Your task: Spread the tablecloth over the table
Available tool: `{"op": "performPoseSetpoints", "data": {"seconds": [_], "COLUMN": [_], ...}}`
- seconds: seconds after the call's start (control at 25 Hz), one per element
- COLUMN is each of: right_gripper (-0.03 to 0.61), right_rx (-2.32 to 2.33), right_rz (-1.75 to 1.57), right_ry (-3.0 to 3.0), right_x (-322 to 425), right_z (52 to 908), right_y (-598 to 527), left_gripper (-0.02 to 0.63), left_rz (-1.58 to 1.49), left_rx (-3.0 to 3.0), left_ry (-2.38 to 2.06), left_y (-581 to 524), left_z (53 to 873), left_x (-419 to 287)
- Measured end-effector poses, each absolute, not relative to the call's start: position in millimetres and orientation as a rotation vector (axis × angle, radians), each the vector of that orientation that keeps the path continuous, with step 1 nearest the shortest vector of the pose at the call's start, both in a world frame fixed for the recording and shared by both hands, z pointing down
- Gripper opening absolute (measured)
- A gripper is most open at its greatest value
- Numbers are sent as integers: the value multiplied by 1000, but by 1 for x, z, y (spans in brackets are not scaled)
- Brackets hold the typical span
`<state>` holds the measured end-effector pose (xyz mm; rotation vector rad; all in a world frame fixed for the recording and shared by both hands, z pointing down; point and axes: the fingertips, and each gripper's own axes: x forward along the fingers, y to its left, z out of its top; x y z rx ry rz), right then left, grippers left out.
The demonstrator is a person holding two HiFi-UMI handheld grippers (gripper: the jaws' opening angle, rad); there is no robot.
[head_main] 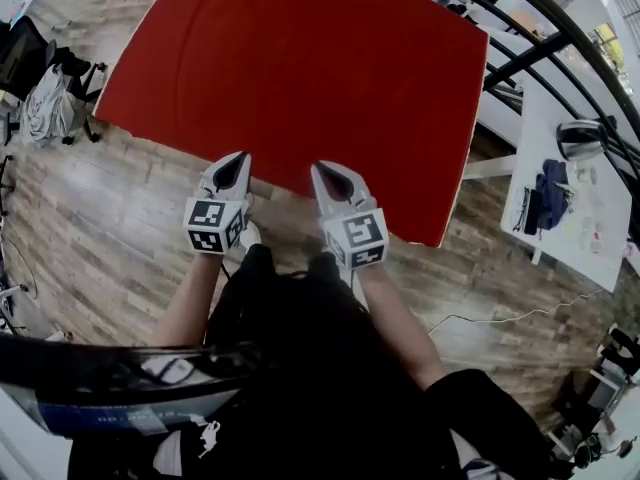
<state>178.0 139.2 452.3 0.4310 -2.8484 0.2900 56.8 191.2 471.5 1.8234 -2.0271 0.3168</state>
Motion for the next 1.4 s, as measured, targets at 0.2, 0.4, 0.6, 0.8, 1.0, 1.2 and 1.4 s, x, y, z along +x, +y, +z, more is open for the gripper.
{"op": "performPoseSetpoints", "data": {"seconds": [0.2, 0.4, 0.6, 0.8, 1.0, 1.2, 1.4], "right_gripper": [9, 9, 9, 9, 9, 9, 9], "right_rx": [472, 473, 443, 396, 397, 370, 348], "right_rz": [319, 311, 365, 341, 372, 383, 407], "right_ry": [-2821, -2817, -2823, -2786, -2782, -2821, -2884], "right_x": [110, 24, -48, -104, -152, -213, -283], "right_z": [454, 450, 441, 454, 466, 460, 439], "right_y": [176, 204, 211, 212, 174, 124, 79], "left_gripper": [6, 15, 7, 6, 9, 11, 6], "left_rz": [280, 270, 260, 243, 272, 354, 342], "left_rx": [1754, 1665, 1601, 1527, 1488, 1546, 1690], "left_ry": [-2068, -2142, -2205, -2194, -2185, -2168, -2138], "left_y": [251, 306, 333, 343, 314, 248, 157], "left_z": [477, 480, 471, 498, 504, 493, 460], "left_x": [-33, -146, -232, -293, -340, -380, -412]}}
